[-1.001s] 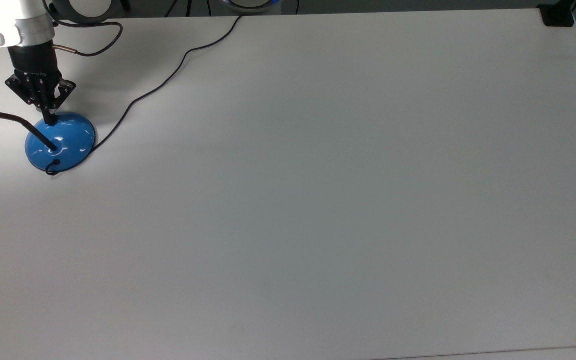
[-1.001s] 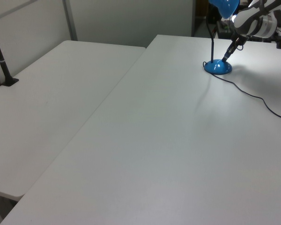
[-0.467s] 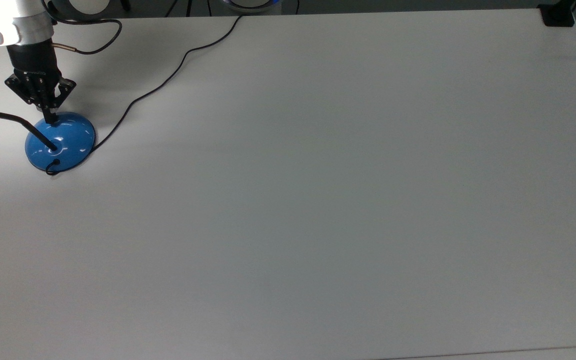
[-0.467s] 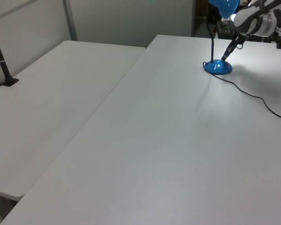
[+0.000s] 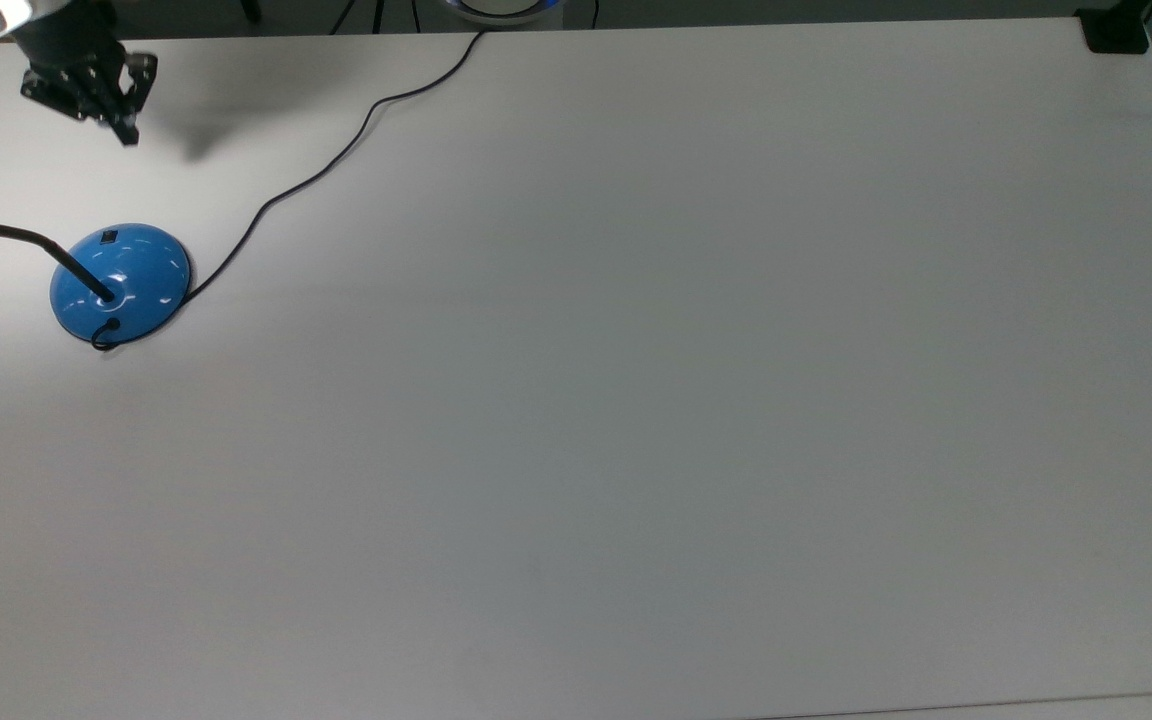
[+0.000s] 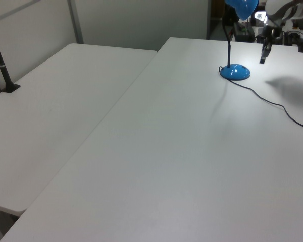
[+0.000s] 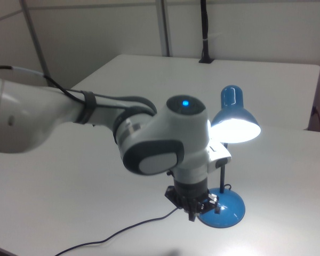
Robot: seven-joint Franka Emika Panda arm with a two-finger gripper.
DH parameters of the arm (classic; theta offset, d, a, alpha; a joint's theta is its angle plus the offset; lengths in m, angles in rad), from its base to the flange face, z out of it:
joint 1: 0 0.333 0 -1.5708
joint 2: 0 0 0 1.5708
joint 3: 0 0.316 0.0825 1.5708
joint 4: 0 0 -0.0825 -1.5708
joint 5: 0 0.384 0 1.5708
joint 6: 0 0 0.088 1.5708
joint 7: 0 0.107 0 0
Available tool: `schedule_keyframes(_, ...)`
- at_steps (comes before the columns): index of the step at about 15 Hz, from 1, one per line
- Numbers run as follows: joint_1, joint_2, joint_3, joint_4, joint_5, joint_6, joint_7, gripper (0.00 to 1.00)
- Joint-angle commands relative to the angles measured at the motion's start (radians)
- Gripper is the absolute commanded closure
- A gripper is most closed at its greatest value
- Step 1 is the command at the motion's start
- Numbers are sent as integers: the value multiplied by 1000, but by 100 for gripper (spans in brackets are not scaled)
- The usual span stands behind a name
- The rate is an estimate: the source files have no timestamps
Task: Turn on the lamp
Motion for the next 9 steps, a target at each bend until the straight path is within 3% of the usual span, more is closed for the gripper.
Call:
schedule_keyframes(1, 3, -70, -7, 144, -56, -342, -11, 100)
schedule_keyframes(3, 19, -71, -6, 262, -42, -534, 32, 100)
schedule_keyframes(5, 93, -79, 9, 351, -22, -625, 235, 100)
schedule_keyframes(7, 176, -79, 19, 413, 27, -634, 457, 100)
schedule_keyframes(9, 255, -78, 63, 453, 27, -612, 657, 100)
